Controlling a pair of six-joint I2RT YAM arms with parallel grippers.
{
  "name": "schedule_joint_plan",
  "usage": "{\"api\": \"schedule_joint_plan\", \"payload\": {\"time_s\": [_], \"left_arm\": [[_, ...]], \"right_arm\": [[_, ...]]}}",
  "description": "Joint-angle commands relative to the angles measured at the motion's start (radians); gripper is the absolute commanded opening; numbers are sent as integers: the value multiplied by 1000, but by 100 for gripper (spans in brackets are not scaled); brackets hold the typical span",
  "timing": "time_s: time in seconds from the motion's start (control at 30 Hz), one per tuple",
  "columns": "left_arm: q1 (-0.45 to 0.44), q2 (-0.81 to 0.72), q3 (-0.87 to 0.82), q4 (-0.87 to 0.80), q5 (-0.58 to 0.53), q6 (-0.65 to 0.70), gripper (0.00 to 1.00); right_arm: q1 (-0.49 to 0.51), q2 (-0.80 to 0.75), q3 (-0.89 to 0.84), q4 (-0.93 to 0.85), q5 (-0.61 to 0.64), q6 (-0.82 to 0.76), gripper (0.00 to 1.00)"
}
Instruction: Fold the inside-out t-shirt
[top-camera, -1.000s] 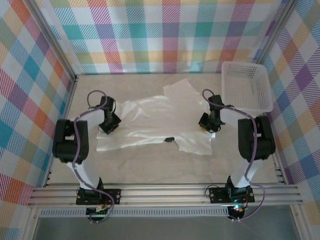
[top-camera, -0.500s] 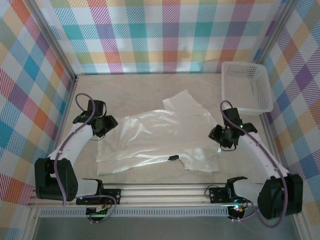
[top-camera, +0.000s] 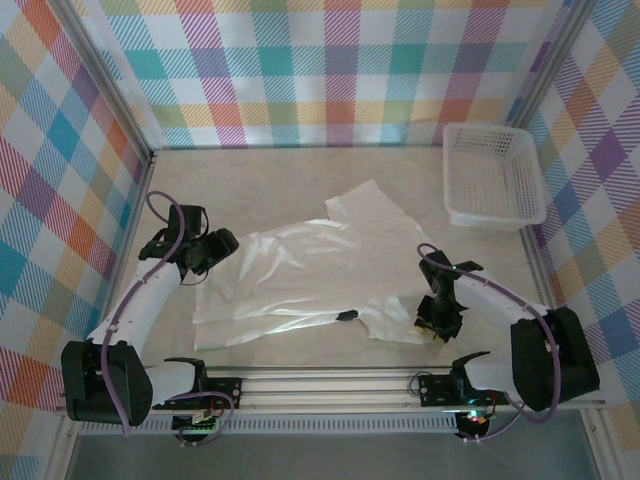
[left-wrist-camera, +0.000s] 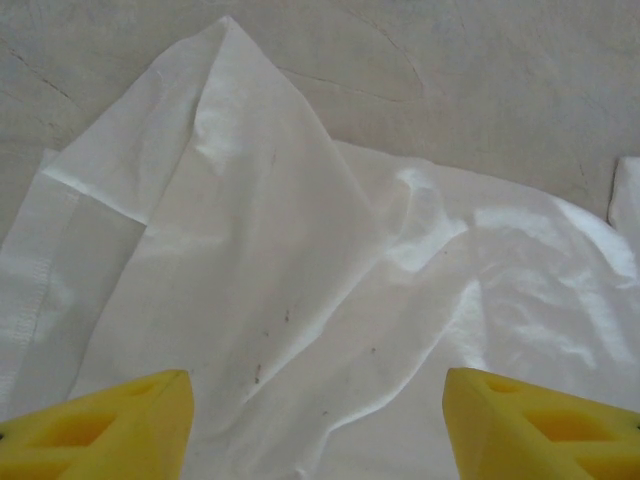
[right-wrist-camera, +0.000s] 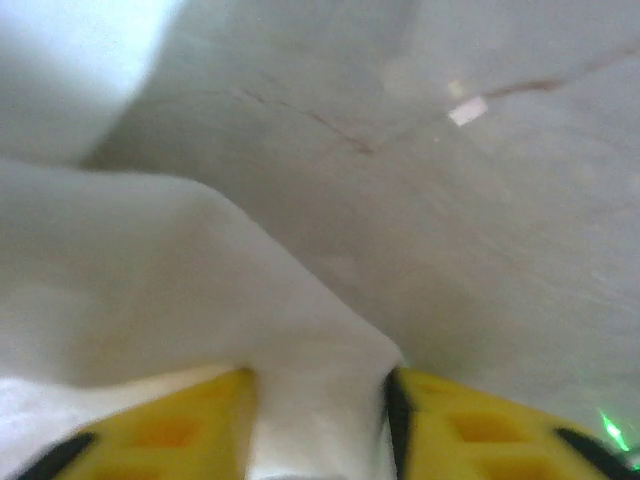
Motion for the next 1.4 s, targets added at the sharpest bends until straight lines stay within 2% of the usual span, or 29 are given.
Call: {"api": "schedule_joint_plan", "payload": {"time_s": [0.0,0.03,0.07,0.2,0.3,0.4,0.5,0.53,0.6,0.67,0.7,0.77,0.83,0.93,0.97,1.13,1.37], "left_arm": [[6,8,-11,-17,-2,-7,67],[7,6,-11,-20,-2,-7,67],[6,4,-11,-24,-2,-7,67],[6,-8,-5,-45,-21,1,67],[6,4,0,-32,-20,-5,67],[6,47,13,-11,-32,-31,67],[6,125,70,-65,-126,-86,67],[8,153,90,-85,-153,-87,67],[9,198,123,-124,-187,-87,67],[15,234,156,-167,-219,-91,67],[19,249,169,-185,-243,-97,67],[42,286,195,-201,-257,-109,67],[74,340,226,-204,-254,-120,61],[107,429,273,-181,-267,-120,39],[115,460,290,-163,-248,-109,37],[121,607,377,-30,-81,-50,37],[124,734,469,-28,-115,-48,37]], "right_arm": [[12,41,18,79,-34,-1,19],[11,32,32,70,-33,-14,7],[13,11,50,56,-45,-23,0],[23,-65,184,52,-248,-27,0],[23,45,389,72,-341,-12,0],[-6,235,627,95,-258,-16,0],[-110,435,778,83,-160,-34,0],[-136,476,796,104,-160,-51,10],[-143,531,847,103,-167,-102,39],[-133,545,900,74,-164,-160,52],[-126,536,909,78,-153,-186,54],[-110,524,902,117,-155,-222,50],[-79,540,894,144,-148,-228,41],[-43,601,868,183,-165,-215,28],[-40,616,856,192,-169,-204,25],[-39,657,794,236,-202,-211,24],[-41,658,740,225,-207,-242,24]]}}
